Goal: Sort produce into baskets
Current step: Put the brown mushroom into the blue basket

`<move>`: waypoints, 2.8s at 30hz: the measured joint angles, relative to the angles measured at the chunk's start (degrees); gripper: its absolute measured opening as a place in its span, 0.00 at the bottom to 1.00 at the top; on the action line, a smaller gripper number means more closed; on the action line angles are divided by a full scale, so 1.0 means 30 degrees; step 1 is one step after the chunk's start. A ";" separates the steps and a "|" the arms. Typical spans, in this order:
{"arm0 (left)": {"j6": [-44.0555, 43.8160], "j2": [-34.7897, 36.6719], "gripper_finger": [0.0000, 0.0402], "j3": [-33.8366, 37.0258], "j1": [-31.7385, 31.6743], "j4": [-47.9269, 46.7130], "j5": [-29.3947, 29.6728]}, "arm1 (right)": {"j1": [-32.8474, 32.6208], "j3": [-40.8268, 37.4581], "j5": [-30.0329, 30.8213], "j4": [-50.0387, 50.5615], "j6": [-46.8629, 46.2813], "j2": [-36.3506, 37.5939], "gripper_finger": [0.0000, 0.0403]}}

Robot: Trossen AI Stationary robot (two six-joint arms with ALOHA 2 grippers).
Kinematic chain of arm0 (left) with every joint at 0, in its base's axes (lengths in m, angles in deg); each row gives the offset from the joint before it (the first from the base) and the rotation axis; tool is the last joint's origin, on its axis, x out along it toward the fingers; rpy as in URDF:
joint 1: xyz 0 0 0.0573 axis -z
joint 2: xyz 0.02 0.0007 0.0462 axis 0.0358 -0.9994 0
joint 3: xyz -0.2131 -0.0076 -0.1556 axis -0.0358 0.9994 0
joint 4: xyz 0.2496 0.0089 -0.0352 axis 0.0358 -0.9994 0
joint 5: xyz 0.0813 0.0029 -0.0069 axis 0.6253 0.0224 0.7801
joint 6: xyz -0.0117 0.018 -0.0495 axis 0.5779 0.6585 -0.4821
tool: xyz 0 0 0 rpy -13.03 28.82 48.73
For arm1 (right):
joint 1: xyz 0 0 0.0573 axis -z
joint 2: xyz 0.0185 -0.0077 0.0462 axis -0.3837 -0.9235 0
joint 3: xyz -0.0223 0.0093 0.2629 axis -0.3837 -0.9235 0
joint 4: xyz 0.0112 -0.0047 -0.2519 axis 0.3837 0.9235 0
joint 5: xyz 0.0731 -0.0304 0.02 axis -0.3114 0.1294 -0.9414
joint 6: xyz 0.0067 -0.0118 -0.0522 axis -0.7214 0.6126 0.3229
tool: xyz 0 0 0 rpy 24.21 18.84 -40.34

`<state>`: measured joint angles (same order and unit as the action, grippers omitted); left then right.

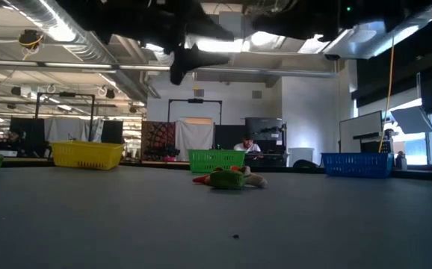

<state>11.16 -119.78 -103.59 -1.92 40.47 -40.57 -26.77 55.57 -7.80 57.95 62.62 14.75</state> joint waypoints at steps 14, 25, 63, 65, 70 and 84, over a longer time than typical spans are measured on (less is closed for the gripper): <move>-0.0197 0.0030 0.49 0.0022 -0.0368 -0.4793 0.2136 | 0.1911 -0.0001 0.8817 1.0698 -0.3372 0.5425 0.17; 0.0115 0.0022 0.49 0.0022 -0.0354 -0.4797 0.2136 | 1.1638 -0.0015 0.4667 1.4874 -0.7755 0.4273 0.17; 0.0407 0.0022 0.49 0.0022 -0.0310 -0.4789 0.2114 | 1.7906 0.1200 0.1209 1.6458 -0.8900 -0.1656 0.48; 0.0488 0.0026 0.49 0.0022 -0.0310 -0.4793 0.2114 | 1.7740 0.1667 -0.0644 1.6536 -0.8944 -0.1198 0.51; 0.0503 0.0022 0.49 0.0022 -0.0310 -0.4789 0.2114 | 1.5890 0.2177 -0.5898 1.5421 -0.8996 0.0074 0.52; 0.0933 0.0022 0.49 0.0022 0.0215 -0.4613 0.2100 | 0.7526 0.2164 -1.2196 1.1997 -0.8129 -0.0014 0.53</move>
<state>13.95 -119.72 -103.52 -1.28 26.64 -34.27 -4.19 62.06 -44.39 93.94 38.24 14.71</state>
